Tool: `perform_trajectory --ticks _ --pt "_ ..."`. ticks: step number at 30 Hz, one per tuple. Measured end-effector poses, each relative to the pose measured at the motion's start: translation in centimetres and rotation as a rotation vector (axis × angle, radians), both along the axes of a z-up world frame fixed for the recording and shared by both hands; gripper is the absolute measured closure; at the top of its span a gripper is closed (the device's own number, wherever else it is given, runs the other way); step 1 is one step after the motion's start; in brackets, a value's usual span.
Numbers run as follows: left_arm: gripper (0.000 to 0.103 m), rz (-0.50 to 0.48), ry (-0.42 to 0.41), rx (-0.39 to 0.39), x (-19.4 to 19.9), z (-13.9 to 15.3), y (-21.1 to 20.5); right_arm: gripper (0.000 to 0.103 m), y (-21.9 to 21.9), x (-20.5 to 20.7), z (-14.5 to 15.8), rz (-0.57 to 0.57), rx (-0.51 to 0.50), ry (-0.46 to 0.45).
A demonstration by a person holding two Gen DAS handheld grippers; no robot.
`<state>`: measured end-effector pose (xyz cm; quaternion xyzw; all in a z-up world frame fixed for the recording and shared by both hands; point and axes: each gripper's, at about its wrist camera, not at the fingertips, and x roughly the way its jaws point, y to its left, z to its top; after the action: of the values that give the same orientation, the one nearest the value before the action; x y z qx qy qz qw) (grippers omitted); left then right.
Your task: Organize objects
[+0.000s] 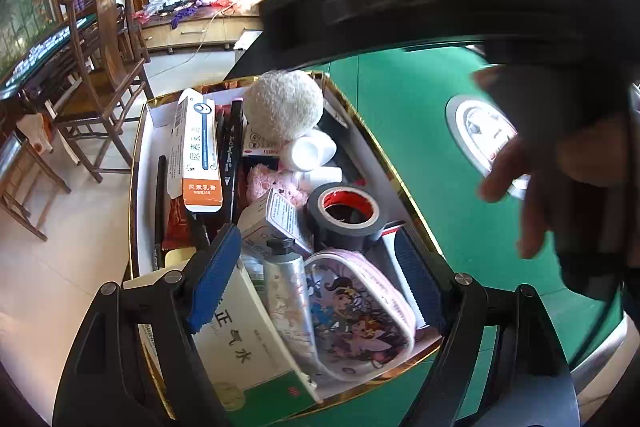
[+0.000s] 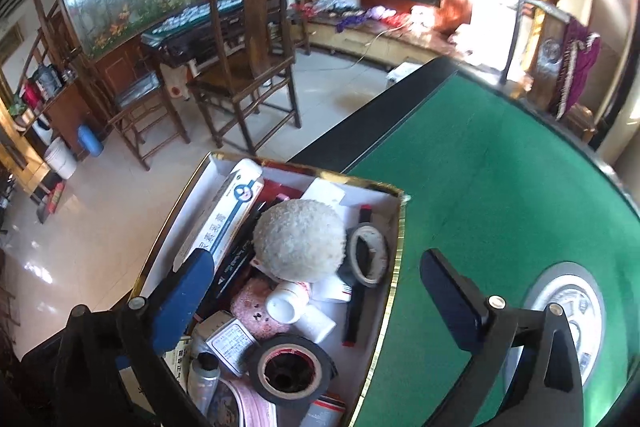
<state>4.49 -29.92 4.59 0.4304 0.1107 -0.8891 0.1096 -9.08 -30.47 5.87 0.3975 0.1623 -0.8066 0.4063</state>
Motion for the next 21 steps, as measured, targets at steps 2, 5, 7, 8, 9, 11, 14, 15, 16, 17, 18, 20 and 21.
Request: perform_trajectory --ticks 2,5,7,8,9,11,14,15,16,17,18,20,21 --pt "0.023 -0.013 0.016 0.007 0.2 0.3 0.1 0.000 1.8 0.7 1.5 -0.031 -0.025 0.034" --pt "0.023 -0.010 0.049 -0.007 0.7 1.1 0.5 0.000 4.9 1.7 3.5 -0.076 -0.079 0.060" --pt "0.023 0.010 0.059 -0.063 1.0 2.0 1.0 0.000 7.0 2.3 4.5 -0.096 -0.123 0.059" --pt "0.023 0.023 0.065 -0.091 1.3 2.6 1.4 0.000 8.5 2.8 4.9 -0.106 -0.144 0.052" --pt "0.023 0.033 0.078 -0.101 1.7 3.2 1.7 0.000 9.3 3.2 5.1 -0.109 -0.153 0.043" --pt "0.023 0.054 0.075 -0.110 2.5 4.3 2.1 0.000 11.7 4.0 5.4 -0.110 -0.176 0.020" --pt "0.023 0.107 0.026 -0.174 3.4 5.4 2.6 0.000 15.2 5.5 5.5 -0.105 -0.219 -0.010" --pt "0.023 0.121 0.034 -0.176 4.0 5.8 2.9 0.000 16.1 6.0 5.4 -0.101 -0.223 -0.023" --pt "0.023 0.135 0.049 -0.182 4.8 6.3 3.1 0.000 17.1 6.5 5.3 -0.097 -0.225 -0.036" --pt "0.023 0.144 0.054 -0.193 5.4 6.8 3.3 0.000 18.0 7.1 5.0 -0.090 -0.227 -0.049" --pt "0.023 0.154 0.054 -0.205 5.8 7.3 3.6 0.000 18.7 7.5 4.8 -0.083 -0.229 -0.061" --pt "0.023 0.190 0.033 -0.232 6.8 8.2 4.1 0.000 20.0 8.4 4.0 -0.073 -0.225 -0.085" --pt "0.023 0.176 0.027 -0.225 7.2 8.8 4.4 0.000 20.5 8.8 3.8 -0.070 -0.229 -0.095"
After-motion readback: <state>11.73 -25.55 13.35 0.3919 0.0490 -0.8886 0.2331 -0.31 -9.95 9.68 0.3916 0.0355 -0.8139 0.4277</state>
